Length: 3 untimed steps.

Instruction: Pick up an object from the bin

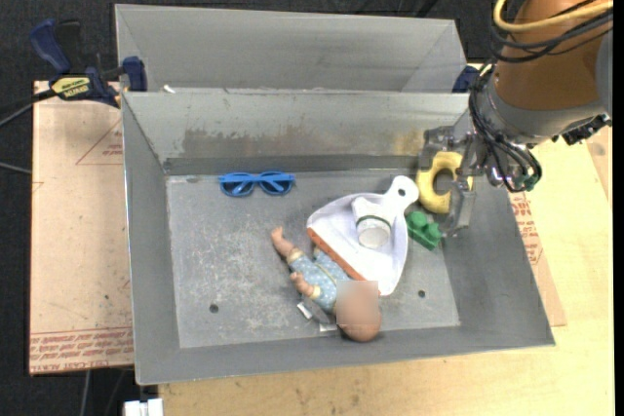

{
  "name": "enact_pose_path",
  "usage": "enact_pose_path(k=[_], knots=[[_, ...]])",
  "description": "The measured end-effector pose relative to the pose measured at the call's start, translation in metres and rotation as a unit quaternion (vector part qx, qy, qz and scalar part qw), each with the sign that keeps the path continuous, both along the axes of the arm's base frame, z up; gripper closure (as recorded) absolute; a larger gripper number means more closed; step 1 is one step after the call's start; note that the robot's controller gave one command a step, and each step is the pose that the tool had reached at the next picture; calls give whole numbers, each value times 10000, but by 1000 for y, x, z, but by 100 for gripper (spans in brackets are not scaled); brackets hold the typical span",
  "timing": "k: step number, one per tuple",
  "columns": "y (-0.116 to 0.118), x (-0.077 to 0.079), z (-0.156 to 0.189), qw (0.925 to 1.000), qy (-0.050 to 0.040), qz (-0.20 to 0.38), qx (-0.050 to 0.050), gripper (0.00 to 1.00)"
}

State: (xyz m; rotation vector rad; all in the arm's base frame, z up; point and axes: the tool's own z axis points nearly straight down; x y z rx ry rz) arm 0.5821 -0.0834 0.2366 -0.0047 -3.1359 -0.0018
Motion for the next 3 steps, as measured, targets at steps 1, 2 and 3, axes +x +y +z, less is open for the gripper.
enact_pose_path(k=[1,2,3], knots=[[0,1,5,10000,-39,11,-6,0],[13,13,-30,9999,-43,117,-6,0],[8,28,-60,9991,-47,415,-2,0]])
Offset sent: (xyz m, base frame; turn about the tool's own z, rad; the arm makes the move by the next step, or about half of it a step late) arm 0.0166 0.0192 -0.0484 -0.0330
